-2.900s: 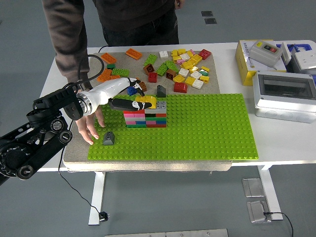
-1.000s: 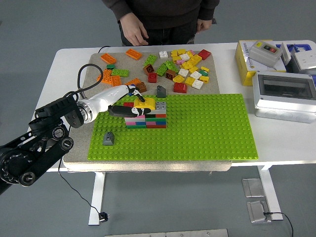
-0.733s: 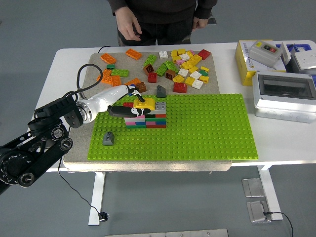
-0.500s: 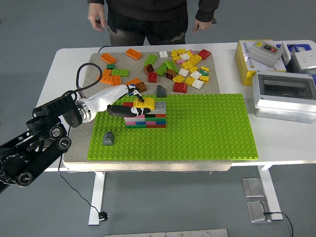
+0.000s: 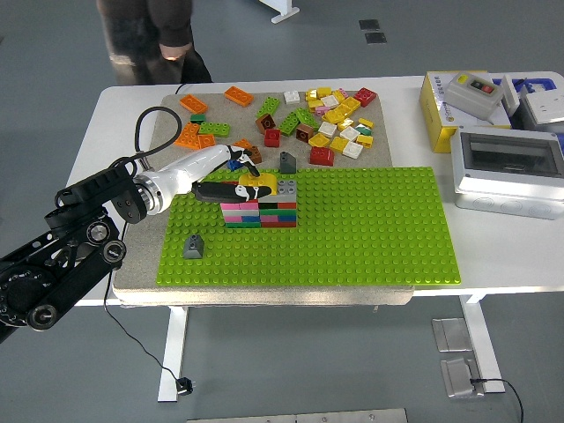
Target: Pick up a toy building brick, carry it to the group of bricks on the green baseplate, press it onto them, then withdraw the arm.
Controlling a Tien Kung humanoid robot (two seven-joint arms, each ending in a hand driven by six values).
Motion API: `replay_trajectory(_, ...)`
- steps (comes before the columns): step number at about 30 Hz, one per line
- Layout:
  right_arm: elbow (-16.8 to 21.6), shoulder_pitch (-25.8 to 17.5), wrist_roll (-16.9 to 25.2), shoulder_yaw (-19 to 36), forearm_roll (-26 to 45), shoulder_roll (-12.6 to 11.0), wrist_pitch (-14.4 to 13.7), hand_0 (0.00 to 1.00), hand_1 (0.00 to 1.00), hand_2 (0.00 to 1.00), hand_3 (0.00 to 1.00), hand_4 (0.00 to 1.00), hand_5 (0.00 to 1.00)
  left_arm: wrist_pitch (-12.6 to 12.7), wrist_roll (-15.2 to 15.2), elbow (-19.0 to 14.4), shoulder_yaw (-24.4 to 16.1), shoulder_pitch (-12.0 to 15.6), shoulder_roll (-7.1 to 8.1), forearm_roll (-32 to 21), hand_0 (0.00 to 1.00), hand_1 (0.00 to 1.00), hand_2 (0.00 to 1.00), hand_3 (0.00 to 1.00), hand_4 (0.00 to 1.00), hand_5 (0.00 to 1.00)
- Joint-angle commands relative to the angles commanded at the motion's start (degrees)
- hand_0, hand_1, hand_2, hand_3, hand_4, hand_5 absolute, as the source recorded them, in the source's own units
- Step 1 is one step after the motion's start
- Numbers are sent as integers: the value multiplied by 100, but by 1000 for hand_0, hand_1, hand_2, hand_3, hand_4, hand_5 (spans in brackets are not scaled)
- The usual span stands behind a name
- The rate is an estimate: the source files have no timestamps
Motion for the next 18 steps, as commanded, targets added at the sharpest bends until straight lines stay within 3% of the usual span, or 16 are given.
replay_trajectory(5,0,4,-11,23,-62,0,-10,782,712,748,723,548,865,52,-41,-408,-487,231,177,145,998,967,946,658,854,750)
replay_trajectory(9,0,-30,-24,67,-90,11,-14,781,711,747,723,547,865,158,-134,-971,-1069,735,623,139,998,964,946,702,827,716)
replay_trajectory(12,0,-48,-64,168,-191,14,-24,781,711,747,723,547,865,386,-413,-1366,-1521,1160,953,-94,998,964,946,702,827,716)
replay_trajectory(13,0,-57,-80,224,-239,16,-27,781,711,747,723,547,865,487,-538,-1369,-1656,1298,1017,-222,998,964,946,702,827,716)
replay_trajectory(14,0,-61,-101,296,-303,20,-33,782,711,747,722,547,867,569,-660,-1260,-1785,1437,1041,-325,992,962,961,808,773,618)
replay_trajectory(18,0,-63,-146,460,-454,35,-47,782,711,747,722,547,867,758,-1020,-837,-1937,1876,1007,-387,992,962,961,808,773,618)
